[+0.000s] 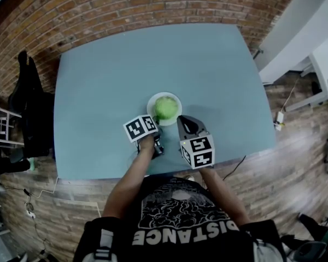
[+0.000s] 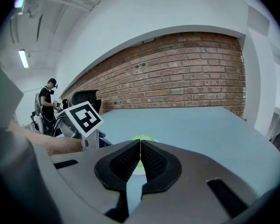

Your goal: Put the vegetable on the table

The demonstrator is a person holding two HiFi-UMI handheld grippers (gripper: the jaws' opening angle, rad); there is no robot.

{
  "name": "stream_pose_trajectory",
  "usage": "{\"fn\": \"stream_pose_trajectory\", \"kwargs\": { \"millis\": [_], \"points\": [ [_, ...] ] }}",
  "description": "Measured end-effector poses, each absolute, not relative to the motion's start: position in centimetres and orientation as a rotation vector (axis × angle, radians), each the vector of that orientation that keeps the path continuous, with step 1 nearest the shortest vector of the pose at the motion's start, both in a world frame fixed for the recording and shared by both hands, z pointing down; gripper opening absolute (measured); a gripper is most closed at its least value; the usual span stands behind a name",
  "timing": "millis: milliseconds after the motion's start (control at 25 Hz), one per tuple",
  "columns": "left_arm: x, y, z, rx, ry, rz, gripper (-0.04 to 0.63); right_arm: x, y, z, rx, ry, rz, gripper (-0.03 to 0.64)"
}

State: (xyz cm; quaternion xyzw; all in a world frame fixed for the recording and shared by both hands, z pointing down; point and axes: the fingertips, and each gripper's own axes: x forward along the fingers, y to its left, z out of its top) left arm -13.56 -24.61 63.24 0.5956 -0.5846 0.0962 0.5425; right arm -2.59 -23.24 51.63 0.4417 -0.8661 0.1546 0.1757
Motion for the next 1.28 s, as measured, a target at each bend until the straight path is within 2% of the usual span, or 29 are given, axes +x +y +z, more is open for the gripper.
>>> {"fn": "stream_pose_trajectory", "kwargs": {
  "millis": [400,600,1280],
  "points": [
    [-13.7,-24.8,63.2,1.454,-1.456,0.373,0.084,-2.4,-23.0,51.6,1.244,-2.46,0.438,0.009],
    [-14.6,-24.7,63.1,1.499,-1.545,0.559,0.089,-2.3,-23.0,51.6,1.24,-2.46,0.443,0.009],
    [-12.8,-24.9,56.6,1.812,-1.671,0.483,0.089,-2.4,-22.7,51.4,1.215,-2.483,0.454,0.009]
  ]
}}
